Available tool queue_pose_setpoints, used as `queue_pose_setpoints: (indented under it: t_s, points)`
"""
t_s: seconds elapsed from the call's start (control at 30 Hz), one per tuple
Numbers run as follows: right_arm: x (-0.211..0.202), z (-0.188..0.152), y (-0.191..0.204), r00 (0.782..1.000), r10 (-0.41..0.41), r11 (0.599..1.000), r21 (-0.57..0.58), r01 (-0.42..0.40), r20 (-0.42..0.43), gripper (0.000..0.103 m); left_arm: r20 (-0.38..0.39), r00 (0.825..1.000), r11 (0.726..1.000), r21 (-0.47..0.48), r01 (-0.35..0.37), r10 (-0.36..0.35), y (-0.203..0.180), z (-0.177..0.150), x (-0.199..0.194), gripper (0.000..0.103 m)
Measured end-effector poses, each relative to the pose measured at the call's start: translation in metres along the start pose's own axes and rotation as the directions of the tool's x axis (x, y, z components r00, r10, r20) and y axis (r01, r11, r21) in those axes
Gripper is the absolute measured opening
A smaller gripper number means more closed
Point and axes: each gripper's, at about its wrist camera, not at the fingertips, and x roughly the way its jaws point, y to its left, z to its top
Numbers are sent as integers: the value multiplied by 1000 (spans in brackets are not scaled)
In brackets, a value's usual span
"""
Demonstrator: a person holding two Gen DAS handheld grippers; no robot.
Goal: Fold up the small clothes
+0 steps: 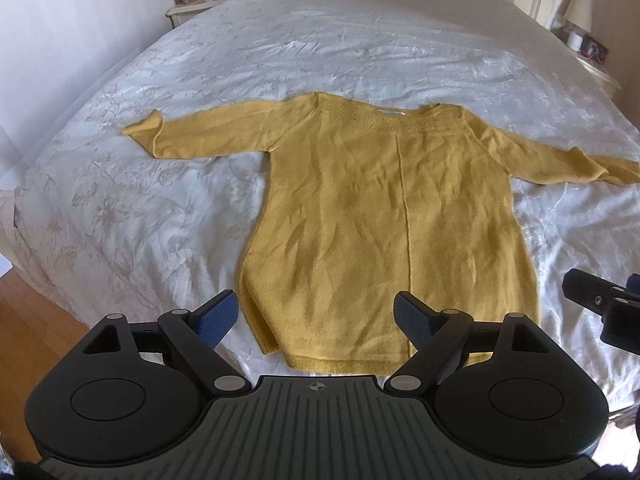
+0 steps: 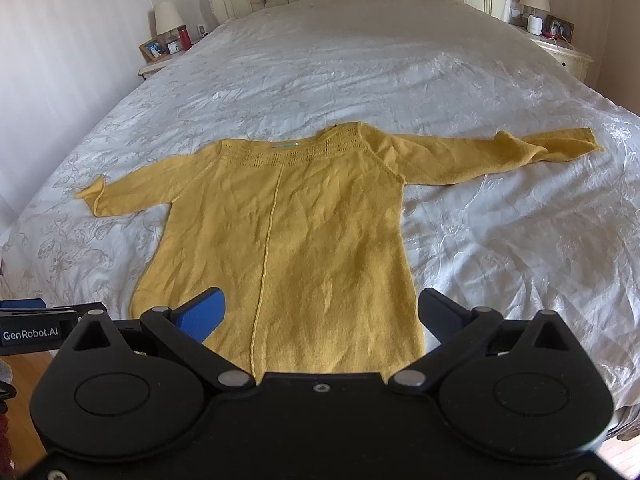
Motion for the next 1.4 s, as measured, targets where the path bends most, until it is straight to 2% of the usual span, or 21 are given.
queue_pose_setpoints:
  t_s: [0.43, 0.9, 1.23, 1.4]
  points:
    - [3, -4, 5, 1000, 8, 1000, 3, -8, -8, 102, -29, 1000, 999, -36, -4, 3, 7, -2, 7, 85]
    - [3, -3, 8, 1000, 14, 1000, 3, -14, -13, 102, -46, 999, 995, -96, 22, -26, 21, -5, 12, 85]
    - [2, 4, 14, 999, 23, 1000, 12, -24, 33, 102, 47, 997, 989, -137, 63, -57, 39, 4, 12, 84]
    - [1, 10, 20, 994, 34, 999, 22, -36, 102, 102, 149, 987, 991, -112, 80, -63, 49, 9, 17, 84]
